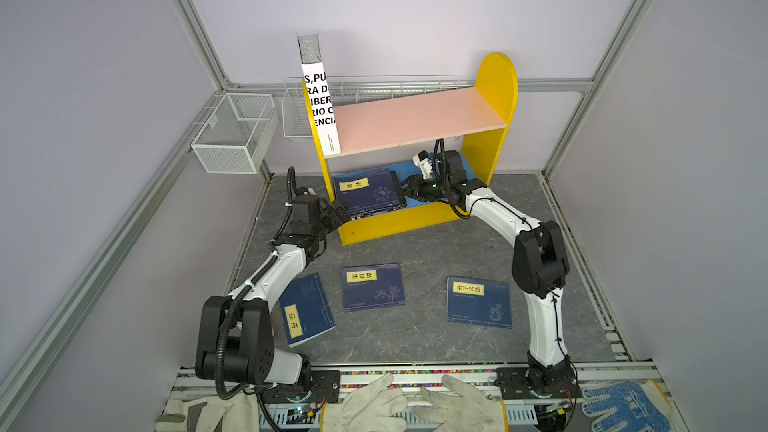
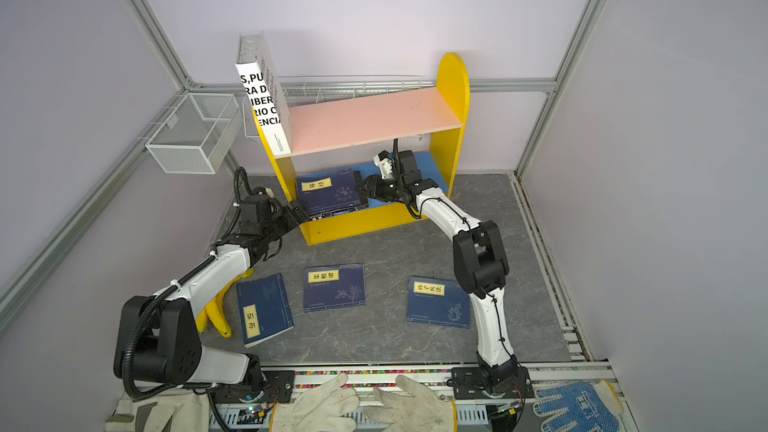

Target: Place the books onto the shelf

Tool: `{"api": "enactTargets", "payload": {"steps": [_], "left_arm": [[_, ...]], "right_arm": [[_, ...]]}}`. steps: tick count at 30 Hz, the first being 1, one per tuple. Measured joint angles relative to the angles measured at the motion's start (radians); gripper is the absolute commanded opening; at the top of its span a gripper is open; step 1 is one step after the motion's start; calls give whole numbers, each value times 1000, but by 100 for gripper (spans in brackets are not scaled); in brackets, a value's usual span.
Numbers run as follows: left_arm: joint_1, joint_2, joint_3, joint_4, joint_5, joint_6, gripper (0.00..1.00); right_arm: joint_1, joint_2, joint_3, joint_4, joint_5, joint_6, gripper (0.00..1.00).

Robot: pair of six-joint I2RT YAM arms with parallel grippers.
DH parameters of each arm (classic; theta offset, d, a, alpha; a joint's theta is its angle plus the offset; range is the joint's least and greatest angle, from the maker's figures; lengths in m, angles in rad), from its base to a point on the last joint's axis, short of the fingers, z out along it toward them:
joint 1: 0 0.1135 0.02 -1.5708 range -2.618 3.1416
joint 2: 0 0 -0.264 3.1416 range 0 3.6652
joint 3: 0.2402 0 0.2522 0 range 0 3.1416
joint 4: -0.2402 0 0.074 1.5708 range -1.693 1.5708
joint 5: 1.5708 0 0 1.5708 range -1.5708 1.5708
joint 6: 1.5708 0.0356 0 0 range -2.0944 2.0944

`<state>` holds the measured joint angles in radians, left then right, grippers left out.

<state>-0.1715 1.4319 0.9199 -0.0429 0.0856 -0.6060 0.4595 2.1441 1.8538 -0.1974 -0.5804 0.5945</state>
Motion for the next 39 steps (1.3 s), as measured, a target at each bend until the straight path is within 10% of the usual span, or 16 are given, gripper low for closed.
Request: {"api": "enactTargets", "payload": {"steps": [13,24,39], "left_arm": [[8,-323,-45,-38,60,-7,100],[-6,-650,-203,-300,162,-36,97],[-147,-670,-550,-339,85,-187,95]], "right_arm": [[-4,-172,-137,-111,86,-84,55],[47,-629,-615,-88,156,-135,65],[282,-504,-1039,146,286,69,81]]}}
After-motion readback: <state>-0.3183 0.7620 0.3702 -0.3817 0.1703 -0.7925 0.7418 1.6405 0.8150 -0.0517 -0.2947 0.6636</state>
